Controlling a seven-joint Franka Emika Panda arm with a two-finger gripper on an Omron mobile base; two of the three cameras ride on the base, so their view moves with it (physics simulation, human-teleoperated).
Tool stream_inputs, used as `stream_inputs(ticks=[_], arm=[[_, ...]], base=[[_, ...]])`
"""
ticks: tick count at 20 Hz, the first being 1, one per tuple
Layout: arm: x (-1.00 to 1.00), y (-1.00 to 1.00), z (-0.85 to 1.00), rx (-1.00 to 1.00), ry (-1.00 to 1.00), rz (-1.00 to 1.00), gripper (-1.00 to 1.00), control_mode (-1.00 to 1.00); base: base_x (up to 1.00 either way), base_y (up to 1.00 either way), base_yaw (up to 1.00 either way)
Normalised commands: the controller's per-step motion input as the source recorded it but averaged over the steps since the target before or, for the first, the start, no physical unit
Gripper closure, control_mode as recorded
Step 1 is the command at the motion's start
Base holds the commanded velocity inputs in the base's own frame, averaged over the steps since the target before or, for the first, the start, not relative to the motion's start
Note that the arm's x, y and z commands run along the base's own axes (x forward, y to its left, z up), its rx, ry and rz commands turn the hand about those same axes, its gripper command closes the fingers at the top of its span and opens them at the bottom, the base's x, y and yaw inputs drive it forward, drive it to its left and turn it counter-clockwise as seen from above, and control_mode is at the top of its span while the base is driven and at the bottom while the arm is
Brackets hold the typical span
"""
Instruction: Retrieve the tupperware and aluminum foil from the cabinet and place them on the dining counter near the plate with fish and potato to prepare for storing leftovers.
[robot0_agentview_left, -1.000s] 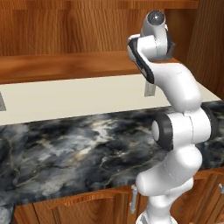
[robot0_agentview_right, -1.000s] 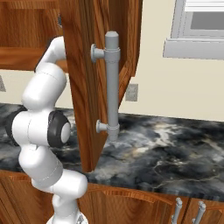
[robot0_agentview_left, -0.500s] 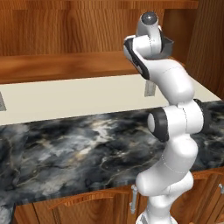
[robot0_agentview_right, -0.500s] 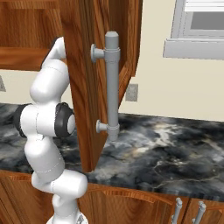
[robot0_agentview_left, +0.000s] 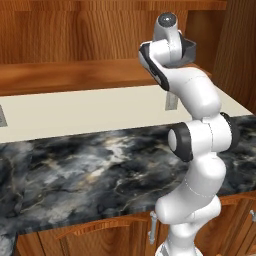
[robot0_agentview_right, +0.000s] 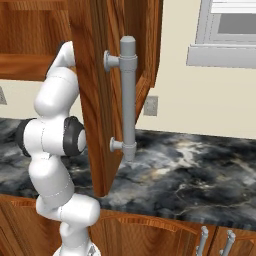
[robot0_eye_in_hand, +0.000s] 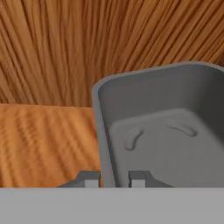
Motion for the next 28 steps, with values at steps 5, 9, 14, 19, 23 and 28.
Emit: stream_inputs(ticks=[5,9,14,19,23,28], arm=[[-0.01,0.00,-0.32,-0.01,0.00,0.00,1.00,-1.00],[-0.38,0.04,-0.02,-0.06,-0.09,0.00,1.00,-1.00],[-0.61,0.10,-0.02,-0.09,-0.20,0.00,1.00,-1.00],[-0.89,0.29,-0.02,-0.12,-0.19,0.00,1.00,-1.00],[-1.00,0.43,0.11,-0.02,0.04,0.00,1.00,-1.00],[-1.00,0.46,0.35,0.00,0.26,0.00,1.00,-1.00]], base=[[0.00,0.00,0.00],[0.00,0.00,0.00],[0.00,0.00,0.00],[0.00,0.00,0.00],[0.00,0.00,0.00],[0.00,0.00,0.00]])
